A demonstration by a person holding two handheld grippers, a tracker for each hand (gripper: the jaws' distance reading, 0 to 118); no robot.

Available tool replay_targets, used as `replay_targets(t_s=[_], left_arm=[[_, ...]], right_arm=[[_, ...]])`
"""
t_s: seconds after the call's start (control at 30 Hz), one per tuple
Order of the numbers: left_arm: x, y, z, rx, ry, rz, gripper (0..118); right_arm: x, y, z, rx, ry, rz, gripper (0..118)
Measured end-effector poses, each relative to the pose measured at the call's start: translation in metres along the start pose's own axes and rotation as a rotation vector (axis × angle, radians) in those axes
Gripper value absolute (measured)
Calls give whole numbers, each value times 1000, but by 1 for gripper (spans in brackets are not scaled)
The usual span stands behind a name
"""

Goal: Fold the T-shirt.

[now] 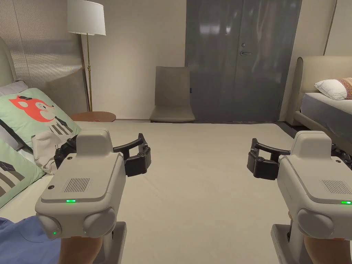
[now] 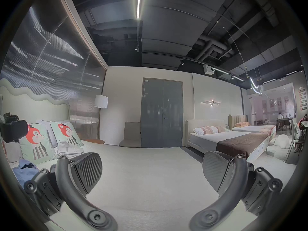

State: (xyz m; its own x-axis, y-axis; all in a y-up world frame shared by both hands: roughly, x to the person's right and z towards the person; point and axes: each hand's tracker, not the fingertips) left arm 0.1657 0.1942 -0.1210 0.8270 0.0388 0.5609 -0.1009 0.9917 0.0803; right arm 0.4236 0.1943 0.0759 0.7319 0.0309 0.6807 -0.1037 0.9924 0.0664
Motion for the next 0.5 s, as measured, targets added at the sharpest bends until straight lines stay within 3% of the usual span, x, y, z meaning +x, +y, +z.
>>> replay_targets(t_s=[0.5], left_arm=[[0, 0, 1, -1, 0, 0, 111]], right_arm=[[0, 0, -1, 1, 4, 6, 118]])
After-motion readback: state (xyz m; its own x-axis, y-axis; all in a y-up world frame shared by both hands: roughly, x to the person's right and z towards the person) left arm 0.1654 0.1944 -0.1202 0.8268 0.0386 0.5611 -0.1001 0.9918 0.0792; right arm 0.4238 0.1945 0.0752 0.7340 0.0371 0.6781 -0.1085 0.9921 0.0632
